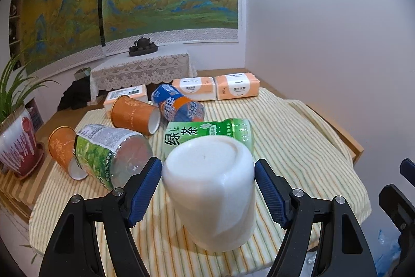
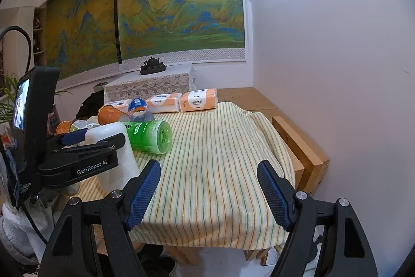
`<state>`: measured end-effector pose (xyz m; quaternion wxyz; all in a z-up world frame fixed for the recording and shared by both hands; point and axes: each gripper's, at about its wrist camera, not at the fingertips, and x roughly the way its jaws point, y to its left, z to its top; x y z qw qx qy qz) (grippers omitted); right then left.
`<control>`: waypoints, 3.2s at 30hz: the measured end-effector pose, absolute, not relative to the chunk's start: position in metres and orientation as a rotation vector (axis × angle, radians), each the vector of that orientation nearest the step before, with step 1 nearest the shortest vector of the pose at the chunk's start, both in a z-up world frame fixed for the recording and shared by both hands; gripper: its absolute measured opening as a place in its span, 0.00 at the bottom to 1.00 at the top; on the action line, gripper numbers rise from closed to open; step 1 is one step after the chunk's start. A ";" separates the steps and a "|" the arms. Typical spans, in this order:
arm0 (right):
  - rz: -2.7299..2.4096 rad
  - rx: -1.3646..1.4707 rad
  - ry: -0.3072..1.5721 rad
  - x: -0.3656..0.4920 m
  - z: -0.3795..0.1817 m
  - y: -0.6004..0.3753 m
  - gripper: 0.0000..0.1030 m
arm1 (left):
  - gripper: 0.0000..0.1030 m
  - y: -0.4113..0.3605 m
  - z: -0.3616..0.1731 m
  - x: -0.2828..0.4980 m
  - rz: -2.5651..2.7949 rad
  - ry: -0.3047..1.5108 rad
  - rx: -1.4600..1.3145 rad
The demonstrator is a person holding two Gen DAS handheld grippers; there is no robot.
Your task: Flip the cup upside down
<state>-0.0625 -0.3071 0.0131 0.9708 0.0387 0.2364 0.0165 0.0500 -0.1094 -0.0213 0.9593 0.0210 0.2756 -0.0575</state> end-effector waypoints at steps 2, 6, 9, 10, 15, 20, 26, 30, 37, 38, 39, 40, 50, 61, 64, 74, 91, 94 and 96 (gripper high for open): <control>0.032 0.077 0.477 -0.062 0.013 -0.307 0.71 | 0.75 -0.109 -0.022 0.048 -0.131 0.559 0.028; 0.033 0.077 0.478 -0.062 0.013 -0.307 0.71 | 0.81 -0.110 -0.024 0.045 -0.148 0.561 0.021; 0.034 0.078 0.478 -0.062 0.013 -0.307 0.71 | 0.81 -0.110 -0.026 0.046 -0.148 0.566 0.022; 0.035 0.079 0.478 -0.063 0.013 -0.307 0.71 | 0.82 -0.109 -0.026 0.046 -0.148 0.568 0.017; 0.037 0.083 0.483 -0.064 0.014 -0.306 0.71 | 0.89 -0.104 -0.020 0.043 -0.153 0.547 -0.002; 0.039 0.083 0.482 -0.066 0.016 -0.305 0.71 | 0.89 -0.096 -0.009 0.030 -0.153 0.520 -0.013; 0.046 0.083 0.464 -0.069 0.021 -0.297 0.77 | 0.90 -0.077 0.006 0.001 -0.133 0.480 -0.044; 0.043 0.078 0.438 -0.072 0.023 -0.289 0.77 | 0.92 -0.066 0.014 -0.018 -0.119 0.453 -0.053; 0.047 0.085 0.402 -0.079 0.029 -0.276 0.87 | 0.93 -0.048 0.022 -0.050 -0.089 0.401 -0.057; 0.046 0.086 0.397 -0.081 0.030 -0.274 0.87 | 0.93 -0.045 0.023 -0.054 -0.082 0.397 -0.063; 0.049 0.088 0.394 -0.082 0.031 -0.273 0.87 | 0.94 -0.041 0.024 -0.058 -0.077 0.393 -0.070; 0.052 0.090 0.390 -0.083 0.032 -0.271 0.87 | 0.96 -0.038 0.024 -0.062 -0.072 0.390 -0.077; 0.044 0.116 0.349 -0.093 0.036 -0.260 0.96 | 0.99 -0.018 0.024 -0.096 -0.004 0.360 -0.069; 0.041 0.103 0.343 -0.097 0.032 -0.250 0.97 | 0.99 -0.006 0.026 -0.102 0.037 0.352 -0.080; 0.037 0.105 0.337 -0.097 0.032 -0.250 0.97 | 0.99 -0.005 0.027 -0.102 0.038 0.351 -0.083; 0.038 0.102 0.335 -0.097 0.033 -0.250 0.97 | 0.99 -0.004 0.028 -0.101 0.041 0.347 -0.084; 0.030 0.108 0.331 -0.097 0.033 -0.253 0.97 | 0.99 -0.009 0.028 -0.100 0.043 0.347 -0.078; 0.033 0.108 0.334 -0.097 0.033 -0.253 0.97 | 0.99 -0.009 0.027 -0.100 0.044 0.346 -0.077; 0.034 0.106 0.335 -0.097 0.032 -0.254 0.97 | 0.99 -0.009 0.027 -0.100 0.043 0.347 -0.079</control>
